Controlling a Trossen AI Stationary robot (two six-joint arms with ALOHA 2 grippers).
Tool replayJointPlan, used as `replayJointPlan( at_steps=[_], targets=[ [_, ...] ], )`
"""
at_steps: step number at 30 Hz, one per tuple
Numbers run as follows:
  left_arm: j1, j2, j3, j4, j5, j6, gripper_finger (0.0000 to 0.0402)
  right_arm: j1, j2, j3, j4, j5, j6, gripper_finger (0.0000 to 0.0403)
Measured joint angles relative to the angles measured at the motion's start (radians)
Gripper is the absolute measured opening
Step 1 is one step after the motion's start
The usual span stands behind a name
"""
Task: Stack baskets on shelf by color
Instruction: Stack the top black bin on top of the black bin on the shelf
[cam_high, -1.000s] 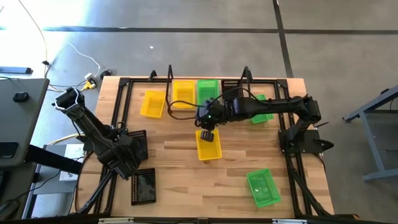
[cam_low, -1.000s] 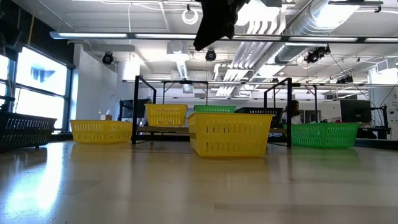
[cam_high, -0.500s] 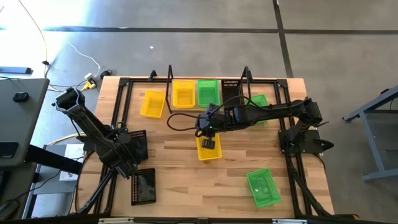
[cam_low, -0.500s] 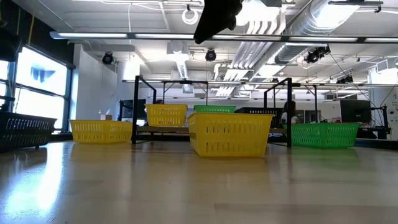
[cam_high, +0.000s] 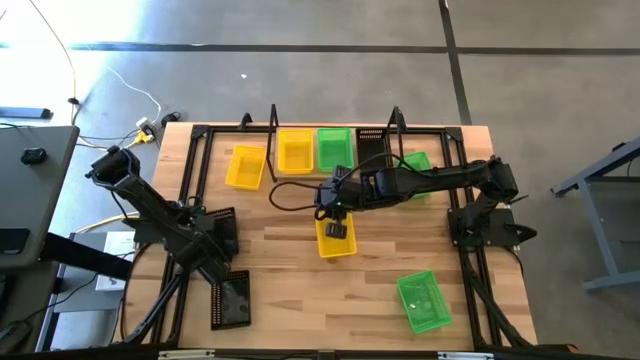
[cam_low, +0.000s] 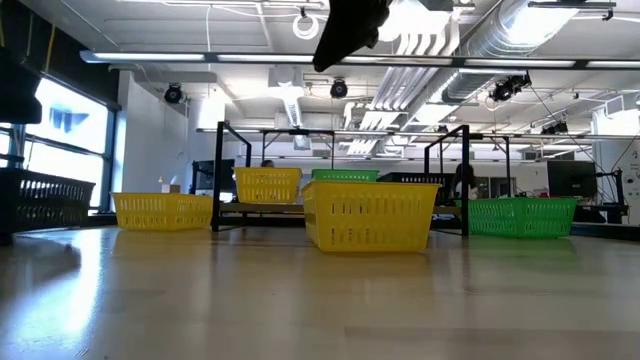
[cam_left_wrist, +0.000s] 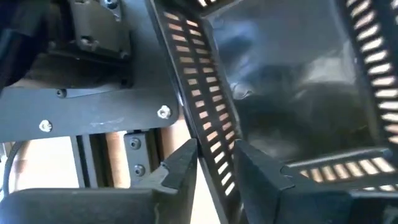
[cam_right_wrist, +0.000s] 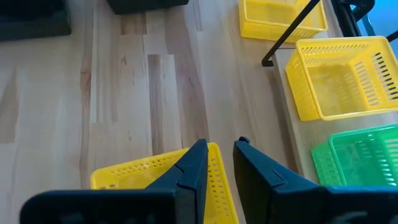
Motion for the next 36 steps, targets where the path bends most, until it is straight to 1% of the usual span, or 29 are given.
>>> replayJointPlan(
  at_steps=[4,8,14,20,24,26,28,33,34,36],
  targets=[
    [0.023,0.017,0.000,0.041,0.001,0.012,0.0088,0.000,0.000,0.000,-0.022,-0.002,-0.020,0.0062],
    [0.045,0.028,0.000,0.060,0.008,0.016,0.0090,0.000,0.000,0.000,-0.045,-0.002,-0.040,0.0062],
    [0.067,0.029,0.000,0.059,0.092,0.018,0.0099,0.000,0.000,0.000,-0.051,-0.002,-0.076,0.0062],
    [0.067,0.029,0.000,0.062,0.090,-0.016,0.0109,-0.004,0.000,0.000,-0.051,-0.001,-0.121,0.0062],
    [0.067,0.029,0.000,0.066,0.085,-0.004,0.0111,-0.004,0.000,0.000,-0.054,0.001,-0.129,0.0062],
    [0.067,0.029,0.000,0.068,0.078,-0.003,0.0103,-0.004,0.000,0.000,-0.054,0.001,-0.141,0.0062],
    [0.067,0.029,0.000,0.077,0.068,-0.001,0.0086,-0.004,0.000,0.000,-0.054,0.002,-0.147,0.0062],
    [0.067,0.028,0.000,0.097,0.032,0.017,0.0018,-0.004,0.000,0.000,-0.055,0.001,-0.147,0.0062],
    [0.067,0.027,0.000,0.100,0.025,0.020,0.0011,-0.004,0.000,0.000,-0.055,0.001,-0.147,0.0062],
    [0.067,0.027,0.000,0.102,0.007,0.018,0.0011,-0.002,0.000,0.000,-0.055,-0.001,-0.146,0.0062]
  ],
)
